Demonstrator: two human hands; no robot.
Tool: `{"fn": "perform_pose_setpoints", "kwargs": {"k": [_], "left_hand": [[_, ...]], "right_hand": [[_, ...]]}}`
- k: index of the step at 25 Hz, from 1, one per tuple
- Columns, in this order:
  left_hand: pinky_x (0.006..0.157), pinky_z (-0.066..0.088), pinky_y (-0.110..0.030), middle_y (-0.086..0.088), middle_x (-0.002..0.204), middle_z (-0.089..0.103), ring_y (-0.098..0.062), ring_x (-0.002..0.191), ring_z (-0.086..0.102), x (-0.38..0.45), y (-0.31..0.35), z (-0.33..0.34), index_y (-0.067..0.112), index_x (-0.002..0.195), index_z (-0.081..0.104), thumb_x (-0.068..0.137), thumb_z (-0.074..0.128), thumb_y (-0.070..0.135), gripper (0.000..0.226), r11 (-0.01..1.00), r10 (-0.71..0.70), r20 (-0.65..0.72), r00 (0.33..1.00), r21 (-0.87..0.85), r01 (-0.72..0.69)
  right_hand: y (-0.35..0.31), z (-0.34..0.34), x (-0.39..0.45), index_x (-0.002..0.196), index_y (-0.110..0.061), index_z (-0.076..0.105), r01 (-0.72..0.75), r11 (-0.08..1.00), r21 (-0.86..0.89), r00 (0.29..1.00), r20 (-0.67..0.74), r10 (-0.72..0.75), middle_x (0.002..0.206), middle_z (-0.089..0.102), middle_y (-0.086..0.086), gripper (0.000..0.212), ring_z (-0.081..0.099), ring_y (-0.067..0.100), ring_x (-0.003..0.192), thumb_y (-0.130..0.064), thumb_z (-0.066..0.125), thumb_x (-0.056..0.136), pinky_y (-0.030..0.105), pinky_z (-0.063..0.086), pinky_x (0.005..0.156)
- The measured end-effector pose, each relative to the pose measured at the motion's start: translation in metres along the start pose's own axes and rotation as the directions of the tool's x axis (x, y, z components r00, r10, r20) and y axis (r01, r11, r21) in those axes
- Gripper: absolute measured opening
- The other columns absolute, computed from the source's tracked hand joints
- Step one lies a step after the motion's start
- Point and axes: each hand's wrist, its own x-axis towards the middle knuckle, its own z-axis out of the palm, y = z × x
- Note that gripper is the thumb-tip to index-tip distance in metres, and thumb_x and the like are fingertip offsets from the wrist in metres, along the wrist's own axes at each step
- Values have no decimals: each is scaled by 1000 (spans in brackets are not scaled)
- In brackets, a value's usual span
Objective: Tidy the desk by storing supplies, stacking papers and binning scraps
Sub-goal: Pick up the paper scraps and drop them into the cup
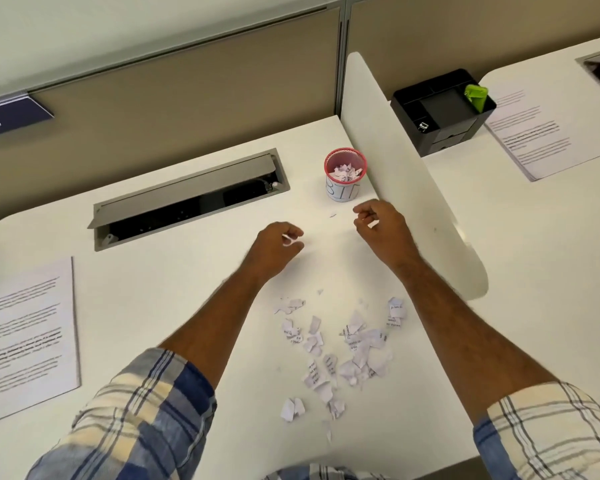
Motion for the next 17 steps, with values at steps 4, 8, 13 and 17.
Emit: {"fn": "perform_pose_setpoints", "kwargs": {"k": [4,8,13,17], "left_hand": [[81,42,-15,2,119,63,-11,100,59,-46,-33,6,17,118,70,92,75,19,27,997,-60,41,997,40,59],[94,41,-19,-6,128,61,-18,112,61,-75,-53,7,10,127,66,92,69,5,36,990,-52,96,994,133,39],[109,44,-46,-8,135,59,-35,120,58,-101,-80,18,12,132,63,74,38,-3,66,942,136,204,970,276,-190],[107,38,-36,-8,145,49,-34,123,51,-122,-72,22,14,142,57,83,60,-2,61,885,124,297,947,399,-241]], "right_hand": [[20,-7,-41,109,-10,69,-47,991,-124,984,166,67,105,65,9,22,61,16,88,0,67,90,20,50,85],[32,-12,-84,111,-8,70,14,974,-225,974,225,38,105,66,8,27,60,17,94,5,64,88,35,49,93],[50,-20,-120,121,-15,69,-44,896,-442,957,238,165,121,66,8,52,59,35,112,13,48,84,45,49,96],[53,-36,-141,132,-21,63,12,881,-473,899,390,198,133,54,-1,62,49,31,120,13,50,83,23,32,83]]}}
